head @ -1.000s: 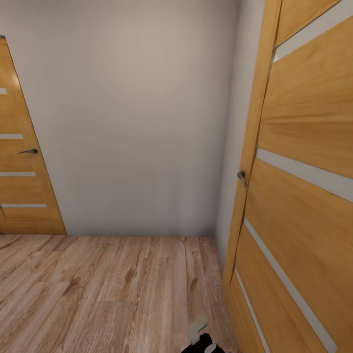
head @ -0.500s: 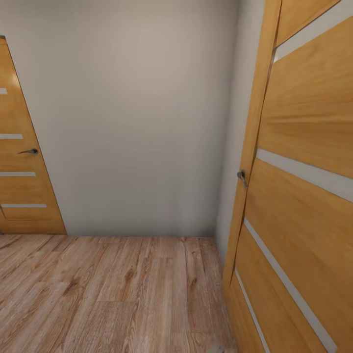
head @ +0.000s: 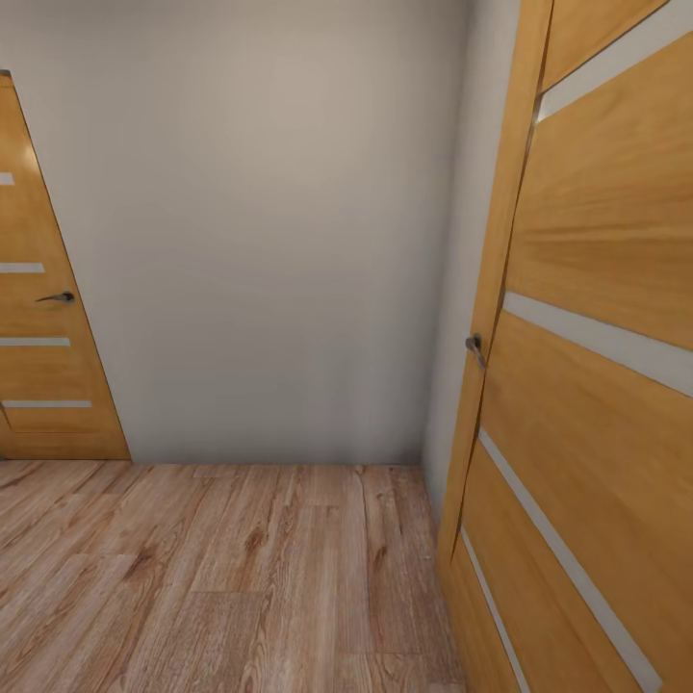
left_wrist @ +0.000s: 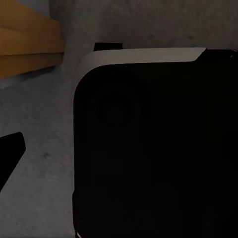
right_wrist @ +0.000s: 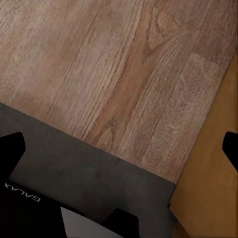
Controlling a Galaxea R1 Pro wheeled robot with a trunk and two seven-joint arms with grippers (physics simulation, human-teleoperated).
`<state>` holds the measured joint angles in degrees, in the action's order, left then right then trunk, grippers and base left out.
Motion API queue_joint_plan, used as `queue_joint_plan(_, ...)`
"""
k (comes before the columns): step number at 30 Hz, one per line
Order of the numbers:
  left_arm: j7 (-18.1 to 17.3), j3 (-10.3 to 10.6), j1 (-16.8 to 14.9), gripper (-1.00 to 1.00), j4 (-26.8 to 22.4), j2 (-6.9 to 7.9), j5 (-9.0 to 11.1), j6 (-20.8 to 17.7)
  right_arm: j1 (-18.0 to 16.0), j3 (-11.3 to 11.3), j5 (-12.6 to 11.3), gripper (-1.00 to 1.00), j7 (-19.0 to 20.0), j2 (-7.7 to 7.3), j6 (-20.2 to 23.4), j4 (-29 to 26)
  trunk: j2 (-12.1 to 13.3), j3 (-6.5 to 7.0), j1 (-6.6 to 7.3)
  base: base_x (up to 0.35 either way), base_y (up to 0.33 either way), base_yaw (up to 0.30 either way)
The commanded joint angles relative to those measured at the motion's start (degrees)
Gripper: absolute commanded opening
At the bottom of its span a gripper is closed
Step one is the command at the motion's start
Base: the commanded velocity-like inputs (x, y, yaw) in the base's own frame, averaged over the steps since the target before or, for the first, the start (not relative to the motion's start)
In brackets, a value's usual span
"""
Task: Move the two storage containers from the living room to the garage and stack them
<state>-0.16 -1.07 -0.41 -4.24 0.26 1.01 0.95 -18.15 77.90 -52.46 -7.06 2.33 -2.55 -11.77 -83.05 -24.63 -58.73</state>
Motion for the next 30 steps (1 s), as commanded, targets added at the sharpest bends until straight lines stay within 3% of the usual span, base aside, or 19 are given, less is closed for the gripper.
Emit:
queue_joint_plan(1,-0.02,-0.08,-0.03,1.0,0.02,0.0,0.12,0.1,0.04,0.5,-0.56,1.0,-0.26,-0.02,-0.56,0.2,-0.03,-0.06,0.0,0.0,0.0,0.0)
queue_joint_plan(13,-0.01,-0.08,-0.03,1.0,0.02,0.0,0.13,0.1,1.5,0.42,-0.56,1.0,-0.24,-0.21,-1.22,1.25,-0.03,-0.06,0.0,0.006,0.0,0.0)
queue_joint_plan(22,-0.02,-0.04,-0.03,1.0,0.02,0.0,0.21,0.1,1.54,0.38,-0.78,1.0,-0.3,-0.22,-1.15,2.91,-0.03,-0.06,0.0,0.222,0.0,0.0)
queue_joint_plan(30,-0.02,-0.07,-0.03,1.0,0.02,0.0,0.22,0.1,1.54,0.36,-1.05,1.0,-0.41,-0.22,-0.9,4.01,-0.03,-0.06,0.0,0.066,0.0,0.0)
